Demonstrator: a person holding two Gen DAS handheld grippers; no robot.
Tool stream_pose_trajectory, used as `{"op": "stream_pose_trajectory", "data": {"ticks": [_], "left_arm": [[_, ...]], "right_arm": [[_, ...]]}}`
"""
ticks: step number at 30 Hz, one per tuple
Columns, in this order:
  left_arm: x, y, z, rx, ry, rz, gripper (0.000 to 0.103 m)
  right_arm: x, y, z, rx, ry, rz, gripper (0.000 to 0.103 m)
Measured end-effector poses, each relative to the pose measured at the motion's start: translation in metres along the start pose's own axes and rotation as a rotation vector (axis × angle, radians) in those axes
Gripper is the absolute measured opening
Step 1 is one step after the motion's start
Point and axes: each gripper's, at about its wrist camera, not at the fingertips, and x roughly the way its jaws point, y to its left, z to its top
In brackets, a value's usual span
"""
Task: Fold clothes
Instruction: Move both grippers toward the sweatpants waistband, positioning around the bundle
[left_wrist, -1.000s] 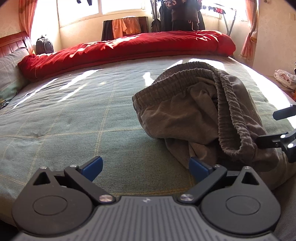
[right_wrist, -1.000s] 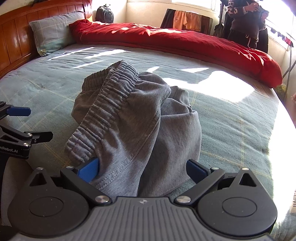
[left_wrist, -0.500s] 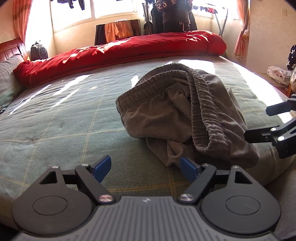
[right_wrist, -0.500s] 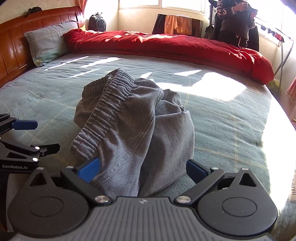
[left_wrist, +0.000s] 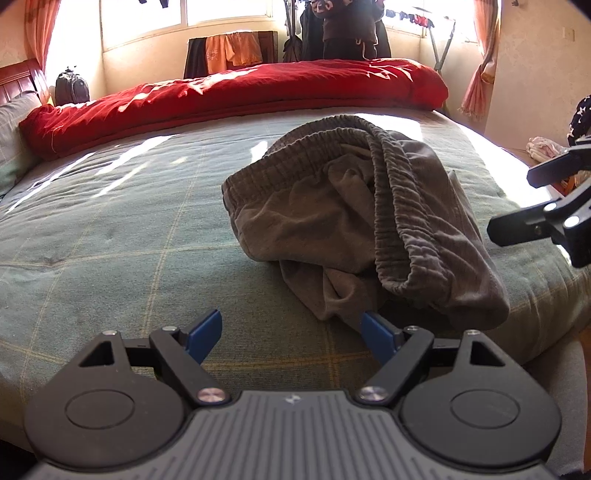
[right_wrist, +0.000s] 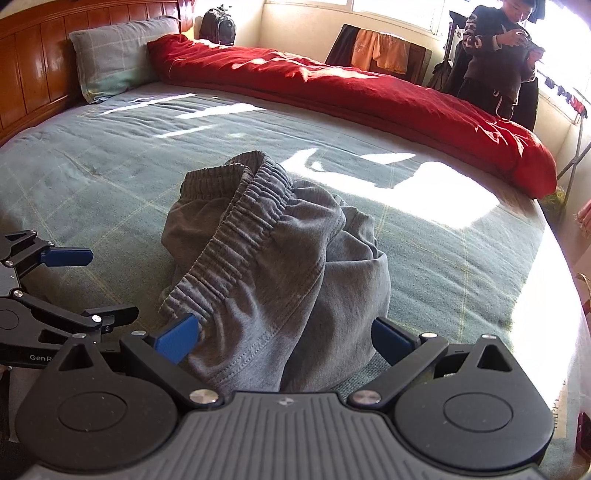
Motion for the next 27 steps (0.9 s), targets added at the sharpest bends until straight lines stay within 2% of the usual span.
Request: {"op": "stream_pose_trajectory", "data": {"ticks": [5, 10, 14, 18, 21, 23, 25, 27], "left_arm": [[0.000, -0.006, 0.006, -0.022, 0.004, 0.009, 0.082], [0.001, -0.014, 0.010, -0.020, -0.008, -0.009, 0.083], [0.007, -0.015, 0.014, 0.009, -0.008, -0.015, 0.083], [0.009, -0.012, 0.011, 0.040, -0.039, -0.027, 0.083], [0.010, -0.009, 0.008, 0.064, -0.061, -0.035, 0.083], [0.011, -0.004, 0.006, 0.071, -0.046, -0.044, 0.082], [0.008, 0.000, 0.005, 0.077, -0.050, -0.032, 0.080], [0.006, 0.005, 0.003, 0.082, -0.055, -0.019, 0.073]], "right_arm": [[-0.018, -0.019, 0.007, 0.041, -0.005, -0.007, 0.102], [-0.026, -0.030, -0.008, 0.061, -0.139, 0.015, 0.102], [-0.016, -0.027, -0.004, 0.081, -0.158, 0.044, 0.101], [-0.017, -0.026, -0.008, 0.114, -0.170, 0.073, 0.095], [-0.021, -0.019, -0.010, 0.082, -0.151, 0.047, 0.080], [-0.023, -0.016, -0.012, 0.070, -0.146, 0.051, 0.076], [-0.025, -0.014, -0.014, 0.063, -0.144, 0.073, 0.068], [-0.028, -0.011, -0.017, 0.056, -0.141, 0.095, 0.068]]}}
